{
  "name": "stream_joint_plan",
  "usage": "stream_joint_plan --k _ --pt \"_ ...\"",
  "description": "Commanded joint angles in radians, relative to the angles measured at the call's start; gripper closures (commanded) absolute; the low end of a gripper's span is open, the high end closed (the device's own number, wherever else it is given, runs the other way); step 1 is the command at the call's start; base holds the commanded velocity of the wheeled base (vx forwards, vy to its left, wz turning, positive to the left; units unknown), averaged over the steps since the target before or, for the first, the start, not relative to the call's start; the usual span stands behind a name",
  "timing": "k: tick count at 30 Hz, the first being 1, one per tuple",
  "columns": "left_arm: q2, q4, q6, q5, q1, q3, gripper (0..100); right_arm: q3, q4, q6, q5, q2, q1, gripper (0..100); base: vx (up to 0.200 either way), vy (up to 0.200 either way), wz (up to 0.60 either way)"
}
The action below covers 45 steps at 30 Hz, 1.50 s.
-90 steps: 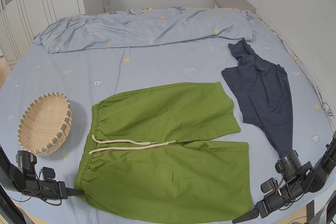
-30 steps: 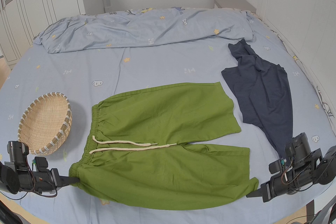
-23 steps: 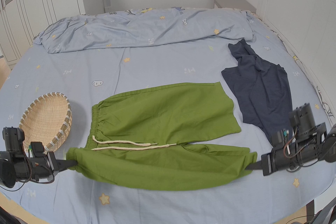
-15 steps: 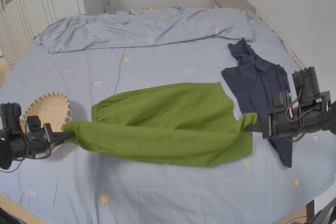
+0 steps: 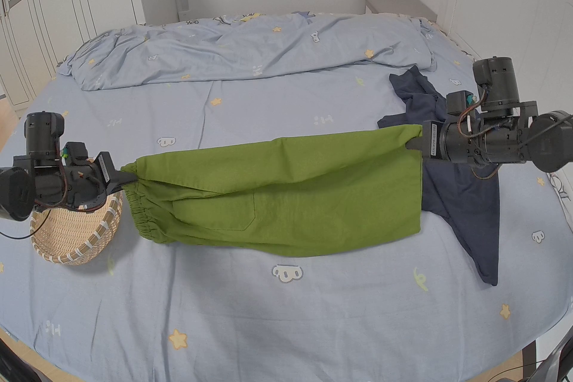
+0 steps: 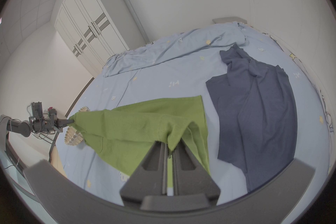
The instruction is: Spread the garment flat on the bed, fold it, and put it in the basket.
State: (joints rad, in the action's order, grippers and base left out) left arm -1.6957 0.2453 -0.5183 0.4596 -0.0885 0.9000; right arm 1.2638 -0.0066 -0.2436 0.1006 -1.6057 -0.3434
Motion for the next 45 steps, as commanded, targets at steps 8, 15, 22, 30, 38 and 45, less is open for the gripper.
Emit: stream_joint_plan --k 8,15,22,30,38,45 --pt "-0.15 -0.031 0.03 -0.007 0.049 0.166 100 0.157 -0.021 0.007 -0.015 -0.134 0.066 100 0.0 0.0 0.0" --pt "-0.176 -0.031 0.041 -0.007 0.046 0.227 100 0.212 -0.069 0.026 -0.015 -0.187 0.076 100 0.0 0.0 0.0" --pt "-0.217 -0.032 0.058 -0.007 0.041 0.263 100 0.278 -0.081 0.037 -0.018 -0.255 0.072 100 0.0 0.0 0.0" --pt "-0.257 -0.032 0.086 -0.007 0.036 0.269 100 0.276 -0.082 0.033 -0.018 -0.272 0.075 100 0.0 0.0 0.0" --pt "-0.3 -0.032 0.086 -0.007 0.042 0.306 100 0.278 -0.082 0.035 -0.018 -0.287 0.075 100 0.0 0.0 0.0" --pt "-0.341 -0.032 0.084 -0.007 0.036 0.344 100 0.279 -0.116 0.033 -0.018 -0.349 0.076 100 0.0 0.0 0.0"
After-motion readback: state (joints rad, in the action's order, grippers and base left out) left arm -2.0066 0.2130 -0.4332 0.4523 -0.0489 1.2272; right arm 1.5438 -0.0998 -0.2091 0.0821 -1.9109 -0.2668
